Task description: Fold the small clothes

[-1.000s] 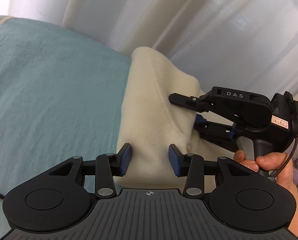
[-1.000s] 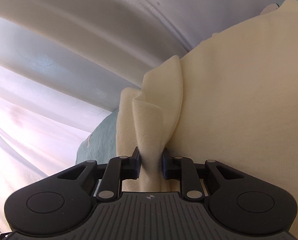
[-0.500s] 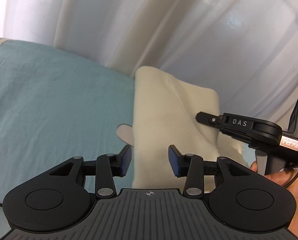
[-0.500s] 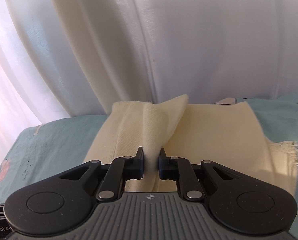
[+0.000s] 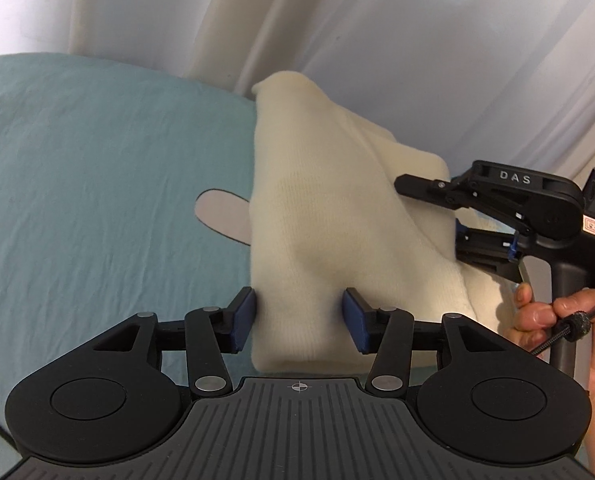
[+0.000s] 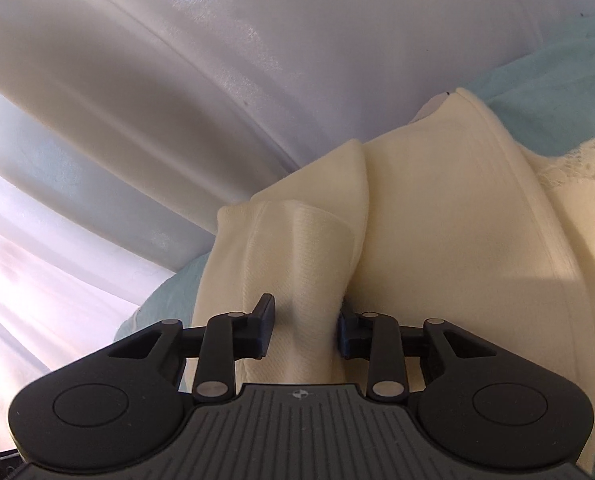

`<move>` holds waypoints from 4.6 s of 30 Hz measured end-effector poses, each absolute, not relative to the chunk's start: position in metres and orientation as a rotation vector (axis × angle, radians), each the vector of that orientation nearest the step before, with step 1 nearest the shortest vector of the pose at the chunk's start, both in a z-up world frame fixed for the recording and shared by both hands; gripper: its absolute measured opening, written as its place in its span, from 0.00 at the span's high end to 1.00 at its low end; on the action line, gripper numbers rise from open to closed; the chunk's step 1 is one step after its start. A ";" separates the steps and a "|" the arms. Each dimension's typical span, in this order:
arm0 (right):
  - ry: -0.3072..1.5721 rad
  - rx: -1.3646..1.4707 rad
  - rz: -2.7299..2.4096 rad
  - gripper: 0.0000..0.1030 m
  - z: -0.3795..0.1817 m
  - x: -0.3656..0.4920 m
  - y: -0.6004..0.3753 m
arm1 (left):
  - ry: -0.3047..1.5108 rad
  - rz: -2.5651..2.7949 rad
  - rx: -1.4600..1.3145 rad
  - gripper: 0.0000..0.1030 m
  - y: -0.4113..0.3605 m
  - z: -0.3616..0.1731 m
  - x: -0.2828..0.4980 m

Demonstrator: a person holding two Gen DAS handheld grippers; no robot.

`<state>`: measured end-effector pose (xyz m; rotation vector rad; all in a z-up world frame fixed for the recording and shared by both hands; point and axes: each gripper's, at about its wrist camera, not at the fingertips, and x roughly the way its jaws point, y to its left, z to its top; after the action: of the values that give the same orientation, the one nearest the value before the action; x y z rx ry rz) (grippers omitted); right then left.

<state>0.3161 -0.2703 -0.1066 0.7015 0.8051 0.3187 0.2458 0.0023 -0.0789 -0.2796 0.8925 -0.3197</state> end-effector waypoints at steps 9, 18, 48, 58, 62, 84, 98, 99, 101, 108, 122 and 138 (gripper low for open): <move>0.575 0.021 0.109 0.88 -0.047 0.277 -0.229 | 0.818 -0.293 -0.241 0.46 0.000 -0.050 0.232; 0.651 0.082 -0.075 0.71 -0.076 0.269 -0.275 | 0.865 -0.365 -0.185 0.46 -0.027 -0.059 0.227; 0.698 1.017 0.101 0.92 -0.118 0.169 -0.323 | 0.896 -0.319 -0.090 0.41 -0.058 -0.073 0.221; 0.749 0.790 0.125 0.81 -0.106 0.168 -0.311 | 0.888 -0.281 -0.148 0.42 -0.040 -0.070 0.219; 0.680 0.858 0.135 0.66 -0.097 0.155 -0.338 | 0.880 -0.305 -0.110 0.39 -0.031 -0.066 0.212; 0.651 0.421 0.041 0.94 -0.072 0.229 -0.316 | 0.810 -0.319 -0.114 0.36 -0.028 -0.039 0.214; 0.729 0.653 0.189 0.92 -0.088 0.241 -0.330 | 0.856 -0.380 -0.135 0.35 -0.039 -0.048 0.226; 0.696 0.645 0.193 0.93 -0.081 0.236 -0.328 | 0.858 -0.384 -0.135 0.35 -0.040 -0.048 0.228; 0.623 0.834 0.294 0.93 -0.081 0.229 -0.342 | 0.849 -0.382 -0.122 0.35 -0.040 -0.045 0.229; 0.721 0.476 0.090 0.88 -0.086 0.232 -0.324 | 0.838 -0.367 -0.115 0.35 -0.037 -0.041 0.244; 0.655 0.242 0.189 0.93 -0.085 0.212 -0.291 | 0.859 -0.394 -0.103 0.35 -0.058 -0.050 0.280; 0.848 1.010 0.257 0.38 -0.130 0.264 -0.414 | 0.983 -0.530 -0.383 0.35 -0.021 -0.076 0.340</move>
<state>0.2638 -0.4138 -0.1302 1.0101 0.8481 0.2570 0.3400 -0.0211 -0.0761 -0.3828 0.9834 -0.5304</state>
